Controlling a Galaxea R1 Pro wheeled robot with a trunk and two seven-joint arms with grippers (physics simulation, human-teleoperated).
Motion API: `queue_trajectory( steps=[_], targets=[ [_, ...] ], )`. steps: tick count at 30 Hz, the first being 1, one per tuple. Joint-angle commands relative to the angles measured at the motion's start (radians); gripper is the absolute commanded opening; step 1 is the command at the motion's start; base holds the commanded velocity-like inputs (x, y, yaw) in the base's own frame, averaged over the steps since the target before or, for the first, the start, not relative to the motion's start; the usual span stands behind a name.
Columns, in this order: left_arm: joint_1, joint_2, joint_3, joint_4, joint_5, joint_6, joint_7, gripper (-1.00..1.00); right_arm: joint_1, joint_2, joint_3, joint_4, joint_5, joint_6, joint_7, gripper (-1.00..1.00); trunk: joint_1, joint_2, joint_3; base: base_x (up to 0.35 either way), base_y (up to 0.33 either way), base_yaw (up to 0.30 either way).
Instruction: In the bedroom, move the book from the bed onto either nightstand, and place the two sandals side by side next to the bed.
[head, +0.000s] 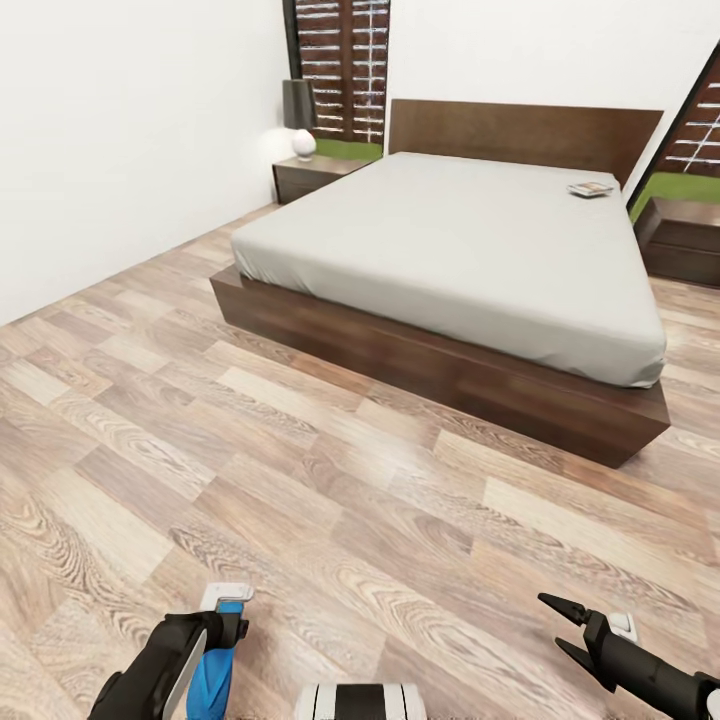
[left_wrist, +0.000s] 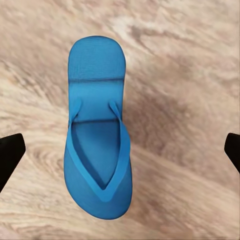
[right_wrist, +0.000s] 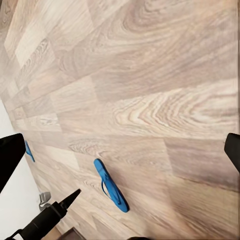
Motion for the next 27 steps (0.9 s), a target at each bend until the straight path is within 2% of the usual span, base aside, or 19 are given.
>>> queue_trajectory(
  steps=[1, 15, 21, 23, 27],
  targets=[
    [0.000, 0.000, 0.001, -0.002, -0.009, 0.005, -0.003, 1.00, -0.001, 0.000, -0.002, 0.000, 0.002, 0.006, 0.004, 1.00, 0.000, -0.001, -0.005, 0.000, 0.000, 0.000],
    [0.000, 0.000, 0.001, -0.002, -0.009, 0.001, -0.003, 1.00, -0.001, 0.000, -0.002, 0.000, 0.003, 0.006, 0.004, 1.00, 0.007, -0.004, -0.059, 0.000, 0.000, 0.000],
    [0.000, 0.000, 0.001, -0.001, -0.010, -0.040, -0.002, 1.00, -0.001, 0.000, -0.002, -0.001, 0.003, 0.005, 0.004, 1.00, 0.009, -0.005, -0.082, 0.000, 0.000, 0.000],
    [0.000, 0.000, 0.010, 0.001, -0.010, -0.094, -0.001, 1.00, -0.001, 0.000, -0.002, -0.002, 0.003, 0.006, 0.004, 1.00, 0.009, -0.005, -0.082, 0.000, 0.000, 0.000],
    [0.000, 0.000, 0.061, 0.001, -0.010, -0.117, -0.001, 1.00, -0.001, 0.000, -0.002, -0.003, 0.003, 0.006, 0.004, 1.00, 0.009, -0.005, -0.082, 0.000, 0.000, 0.000]
  ],
)
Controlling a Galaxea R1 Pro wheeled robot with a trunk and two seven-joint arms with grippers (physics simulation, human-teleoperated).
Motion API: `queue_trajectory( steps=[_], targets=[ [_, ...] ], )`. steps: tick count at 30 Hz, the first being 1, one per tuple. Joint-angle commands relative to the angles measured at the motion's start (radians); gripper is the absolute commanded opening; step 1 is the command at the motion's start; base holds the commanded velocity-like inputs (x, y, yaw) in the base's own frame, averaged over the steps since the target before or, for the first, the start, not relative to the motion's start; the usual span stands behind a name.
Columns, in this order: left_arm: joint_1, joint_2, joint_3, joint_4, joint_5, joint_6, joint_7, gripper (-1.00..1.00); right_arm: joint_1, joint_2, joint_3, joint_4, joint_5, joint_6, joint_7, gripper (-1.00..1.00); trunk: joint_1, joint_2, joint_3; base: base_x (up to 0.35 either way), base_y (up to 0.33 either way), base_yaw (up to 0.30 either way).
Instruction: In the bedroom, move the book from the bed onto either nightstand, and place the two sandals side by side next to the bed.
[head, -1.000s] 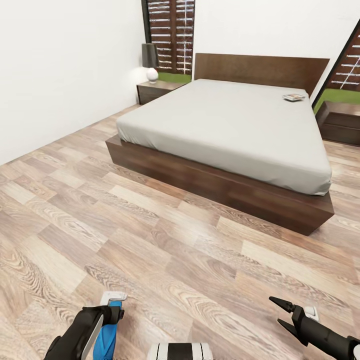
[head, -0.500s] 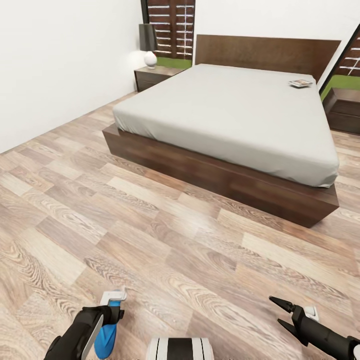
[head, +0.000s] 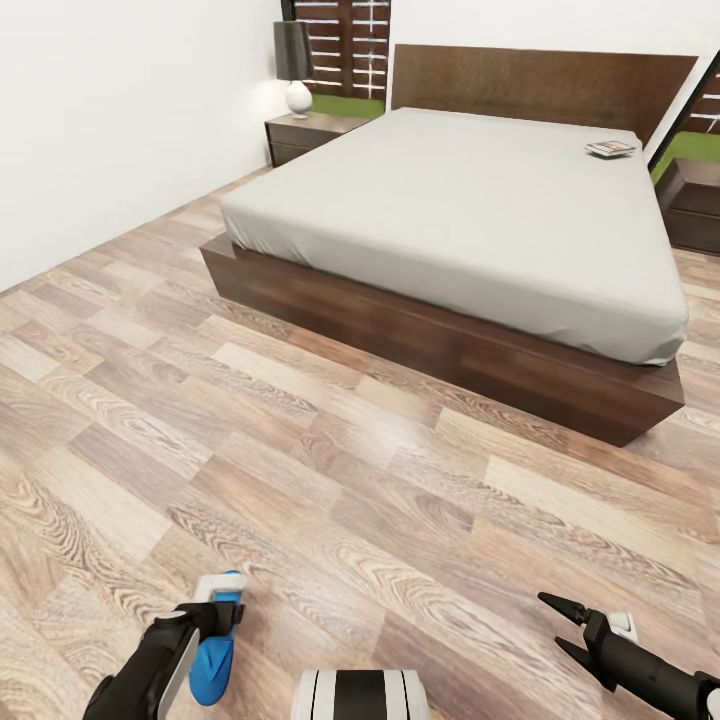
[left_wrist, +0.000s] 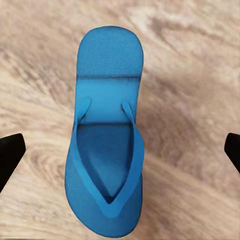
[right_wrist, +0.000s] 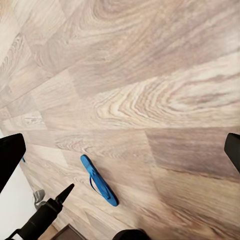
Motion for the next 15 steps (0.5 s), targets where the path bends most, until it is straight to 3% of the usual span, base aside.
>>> queue_trajectory(
  steps=[1, 15],
  targets=[
    [0.000, 0.000, 0.009, -0.001, -0.009, 0.003, -0.003, 1.00, -0.001, 0.000, -0.002, 0.000, 0.003, 0.006, 0.004, 1.00, 0.000, 0.000, -0.001, 0.000, 0.000, 0.000],
    [0.000, 0.000, 0.022, 0.001, -0.010, -0.029, -0.003, 1.00, -0.001, 0.000, -0.002, 0.000, 0.003, 0.005, 0.004, 1.00, 0.001, -0.001, -0.008, 0.000, 0.000, 0.000]
  ],
)
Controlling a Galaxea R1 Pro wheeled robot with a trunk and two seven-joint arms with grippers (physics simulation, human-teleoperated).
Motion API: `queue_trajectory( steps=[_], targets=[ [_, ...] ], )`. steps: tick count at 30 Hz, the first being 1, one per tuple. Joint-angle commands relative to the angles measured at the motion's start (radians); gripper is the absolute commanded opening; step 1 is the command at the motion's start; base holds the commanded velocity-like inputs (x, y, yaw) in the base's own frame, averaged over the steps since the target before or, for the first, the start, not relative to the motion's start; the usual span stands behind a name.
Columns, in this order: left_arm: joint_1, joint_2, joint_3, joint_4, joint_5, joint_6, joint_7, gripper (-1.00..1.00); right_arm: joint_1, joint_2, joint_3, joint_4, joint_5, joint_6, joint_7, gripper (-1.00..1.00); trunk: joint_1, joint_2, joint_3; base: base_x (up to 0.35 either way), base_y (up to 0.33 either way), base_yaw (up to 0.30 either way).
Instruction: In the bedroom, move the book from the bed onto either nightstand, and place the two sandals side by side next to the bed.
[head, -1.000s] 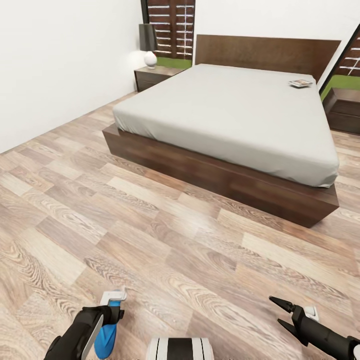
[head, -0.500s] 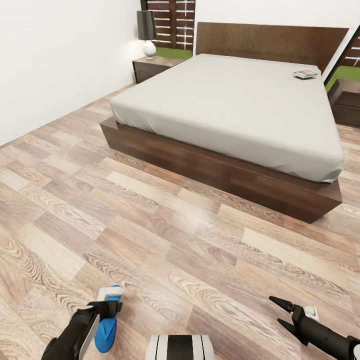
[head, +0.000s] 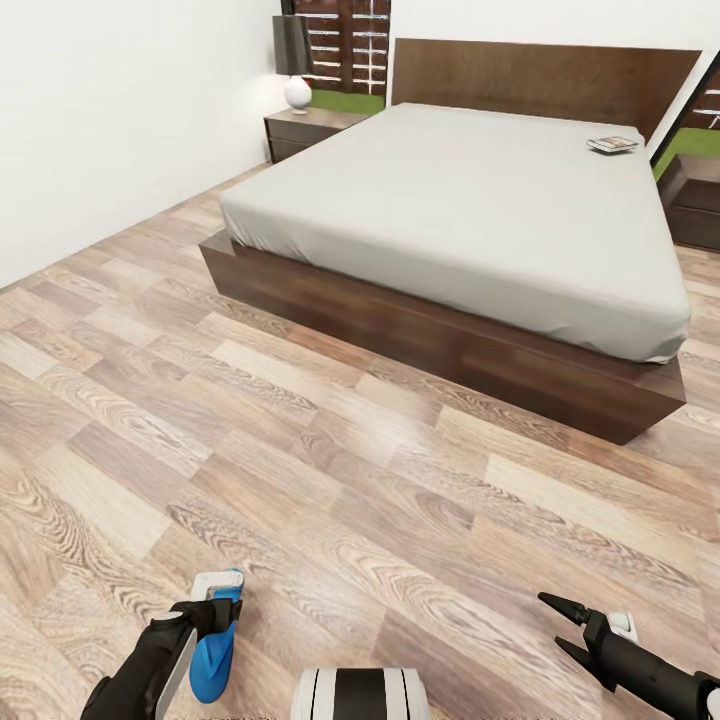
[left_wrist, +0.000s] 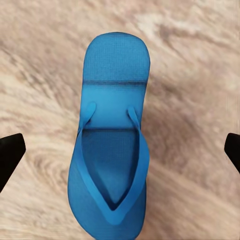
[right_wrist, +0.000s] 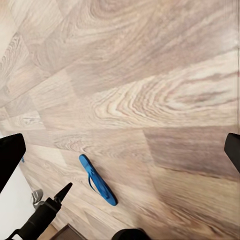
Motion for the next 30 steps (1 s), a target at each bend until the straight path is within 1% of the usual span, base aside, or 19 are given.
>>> queue_trajectory(
  steps=[1, 30],
  targets=[
    [0.000, 0.000, 0.001, -0.002, -0.009, 0.005, -0.003, 1.00, -0.001, 0.000, -0.002, 0.000, 0.003, 0.006, 0.004, 1.00, 0.000, -0.001, -0.005, 0.000, 0.000, 0.000],
    [0.000, 0.000, 0.002, -0.002, -0.008, 0.004, -0.003, 1.00, -0.001, 0.000, -0.002, 0.000, 0.003, 0.005, 0.004, 1.00, 0.013, -0.007, -0.117, 0.000, 0.000, 0.000]
  ],
)
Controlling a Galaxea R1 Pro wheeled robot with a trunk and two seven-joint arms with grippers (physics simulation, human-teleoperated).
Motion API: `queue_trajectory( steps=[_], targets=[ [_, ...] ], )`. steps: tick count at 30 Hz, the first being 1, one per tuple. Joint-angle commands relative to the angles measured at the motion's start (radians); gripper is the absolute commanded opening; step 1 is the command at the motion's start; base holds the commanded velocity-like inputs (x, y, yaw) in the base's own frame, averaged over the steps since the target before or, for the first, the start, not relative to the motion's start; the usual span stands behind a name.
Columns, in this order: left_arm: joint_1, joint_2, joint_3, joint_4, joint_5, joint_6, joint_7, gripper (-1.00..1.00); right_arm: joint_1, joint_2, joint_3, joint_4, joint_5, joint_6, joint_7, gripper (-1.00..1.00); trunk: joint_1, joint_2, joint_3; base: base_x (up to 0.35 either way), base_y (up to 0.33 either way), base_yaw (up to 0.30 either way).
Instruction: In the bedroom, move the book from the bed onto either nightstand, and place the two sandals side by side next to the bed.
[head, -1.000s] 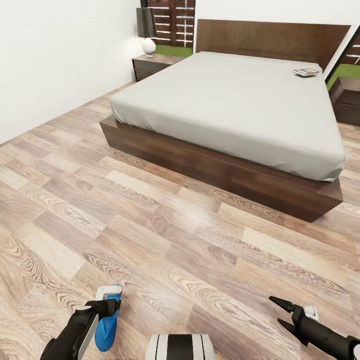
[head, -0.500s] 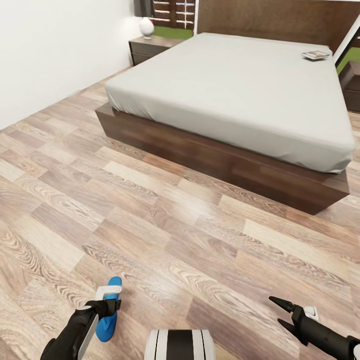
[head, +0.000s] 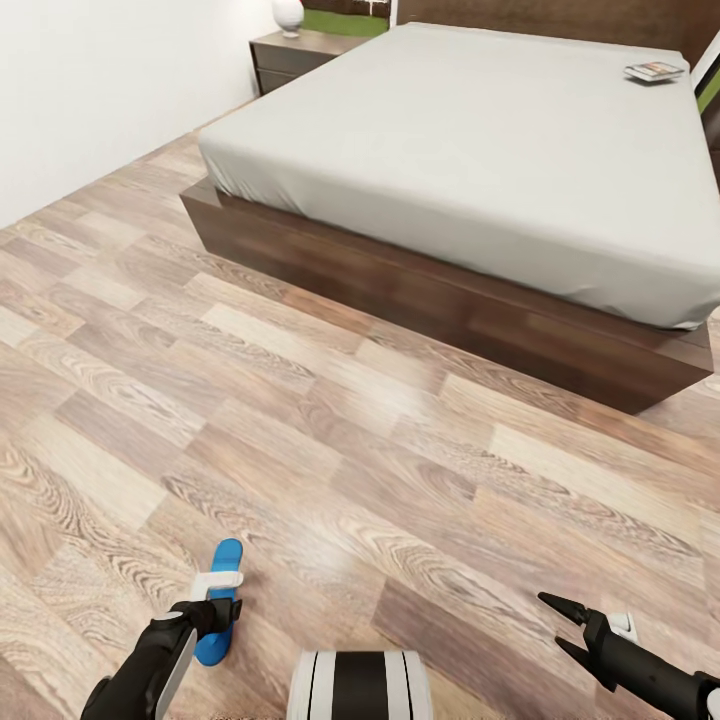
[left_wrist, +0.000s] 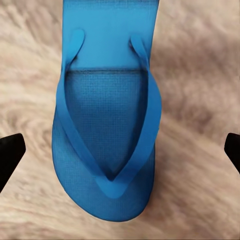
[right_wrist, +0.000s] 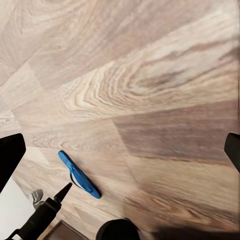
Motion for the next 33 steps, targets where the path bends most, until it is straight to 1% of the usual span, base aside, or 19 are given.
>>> queue_trajectory(
  steps=[1, 2, 9, 15, 22, 27, 33],
  targets=[
    [0.000, 0.000, 0.002, -0.002, -0.009, 0.005, -0.003, 1.00, -0.001, 0.000, -0.002, 0.000, 0.003, 0.006, 0.004, 1.00, 0.000, -0.001, -0.005, 0.000, 0.000, 0.000],
    [0.000, 0.000, 0.002, -0.002, -0.009, 0.005, -0.003, 1.00, -0.001, 0.000, -0.002, 0.000, 0.003, 0.006, 0.004, 1.00, 0.001, -0.001, -0.008, 0.000, 0.000, 0.000],
    [0.000, 0.000, 0.002, -0.003, -0.009, 0.005, -0.003, 1.00, -0.001, 0.000, -0.002, -0.001, 0.003, 0.006, 0.004, 1.00, 0.001, -0.001, -0.008, 0.004, 0.000, 0.000],
    [0.000, 0.000, 0.003, -0.002, -0.009, 0.005, -0.003, 1.00, -0.001, 0.000, -0.002, -0.001, 0.003, 0.005, 0.004, 1.00, 0.001, -0.001, -0.008, 0.174, 0.000, 0.000],
    [0.000, 0.000, 0.004, -0.002, -0.009, 0.005, -0.003, 1.00, -0.001, 0.000, -0.002, -0.001, 0.003, 0.005, 0.004, 1.00, 0.001, -0.001, -0.008, 0.042, 0.000, 0.000],
    [0.000, 0.000, 0.004, -0.002, -0.009, 0.005, -0.003, 1.00, -0.001, 0.000, -0.002, -0.001, 0.003, 0.005, 0.004, 1.00, 0.001, -0.001, -0.008, 0.169, 0.000, 0.000],
    [0.000, 0.000, 0.002, -0.002, -0.009, 0.005, -0.003, 1.00, -0.001, 0.000, -0.002, -0.001, 0.003, 0.005, 0.004, 1.00, 0.001, -0.001, -0.008, 0.044, 0.000, 0.000]
  ],
)
